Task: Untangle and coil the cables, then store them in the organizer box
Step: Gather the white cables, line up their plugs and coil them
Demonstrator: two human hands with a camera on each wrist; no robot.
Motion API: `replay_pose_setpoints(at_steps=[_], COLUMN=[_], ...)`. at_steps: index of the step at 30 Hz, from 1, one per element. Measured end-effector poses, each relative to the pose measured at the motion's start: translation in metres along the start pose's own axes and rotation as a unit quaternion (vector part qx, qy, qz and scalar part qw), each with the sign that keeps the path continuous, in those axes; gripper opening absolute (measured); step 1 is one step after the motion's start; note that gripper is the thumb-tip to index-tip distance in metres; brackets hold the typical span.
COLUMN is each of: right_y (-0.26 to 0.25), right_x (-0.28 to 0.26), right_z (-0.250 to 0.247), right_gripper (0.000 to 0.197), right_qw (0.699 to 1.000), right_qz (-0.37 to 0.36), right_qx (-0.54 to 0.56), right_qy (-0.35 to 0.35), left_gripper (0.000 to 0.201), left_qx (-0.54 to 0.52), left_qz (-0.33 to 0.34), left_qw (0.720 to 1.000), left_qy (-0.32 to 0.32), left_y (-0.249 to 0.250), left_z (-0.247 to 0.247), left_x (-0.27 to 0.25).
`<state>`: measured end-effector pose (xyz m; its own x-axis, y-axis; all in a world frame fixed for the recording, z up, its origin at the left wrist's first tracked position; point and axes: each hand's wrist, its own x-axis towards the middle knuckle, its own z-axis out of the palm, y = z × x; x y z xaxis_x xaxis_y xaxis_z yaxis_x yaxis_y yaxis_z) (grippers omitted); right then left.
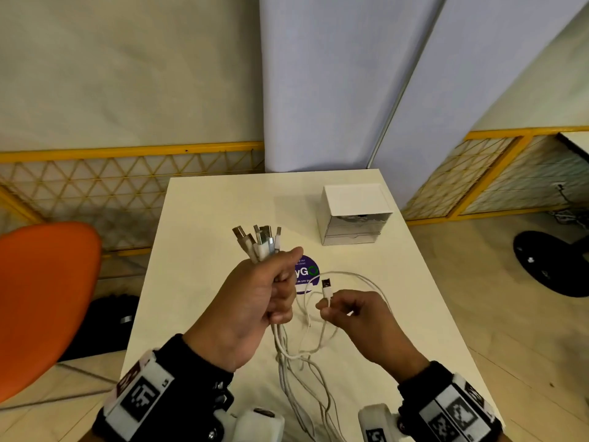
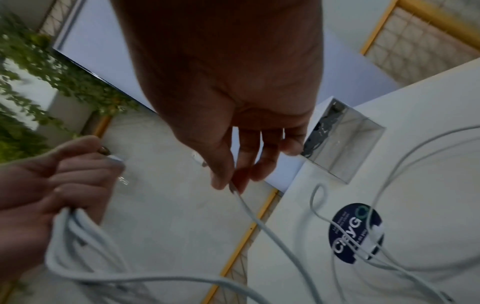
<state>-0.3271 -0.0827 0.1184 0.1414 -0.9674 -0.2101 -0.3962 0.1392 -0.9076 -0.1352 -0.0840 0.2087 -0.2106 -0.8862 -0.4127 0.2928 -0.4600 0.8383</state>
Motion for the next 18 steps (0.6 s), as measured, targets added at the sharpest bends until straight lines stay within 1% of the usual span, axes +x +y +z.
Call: replay_pose_setpoints(at_steps=[3,7,9,12,16,18], right_y=[-0.019,-0.044,-0.058,-0.078,-0.096,-0.100], right_x=[-0.008,-0.015,-0.018,-0.022,-0.025,-0.027], right_z=[-0.005,-0.015,-0.021,-0.027,-0.028,-0.026], right_gripper=[0.039,0.021,0.013,0.011,0.011,0.012], right_qw=[0.999,0.996,0.994,0.990,0.985,0.984], right_qz=[-0.030,-0.065,-0.093,-0.136,-0.169,-0.166], right_qx=[0.026,0.037,0.037,0.031,0.034,0.066], right_qy=[0.027,0.040,0.039,0.028,0.013,-0.009], left_gripper=[0.039,0.035,0.035,0.034,0.020,0.036], left_qx=[0.004,-0.001,-0.004,0.005,0.033,0.048], left_qz=[-0.005,-0.002,0.005,0.027,0.068,0.078], left_qw=[1.000,1.000,1.000,1.000,0.997,0.995], left_qy=[0.013,0.027,0.027,0.014,-0.008,-0.024], left_y=[-0.003,-0.005,-0.005,-0.006,-0.008,-0.009], left_z=[0.005,0.012,0.015,0.022,0.033,0.037], left_x=[0.000,-0.001,-0.001,0.000,0.000,0.001])
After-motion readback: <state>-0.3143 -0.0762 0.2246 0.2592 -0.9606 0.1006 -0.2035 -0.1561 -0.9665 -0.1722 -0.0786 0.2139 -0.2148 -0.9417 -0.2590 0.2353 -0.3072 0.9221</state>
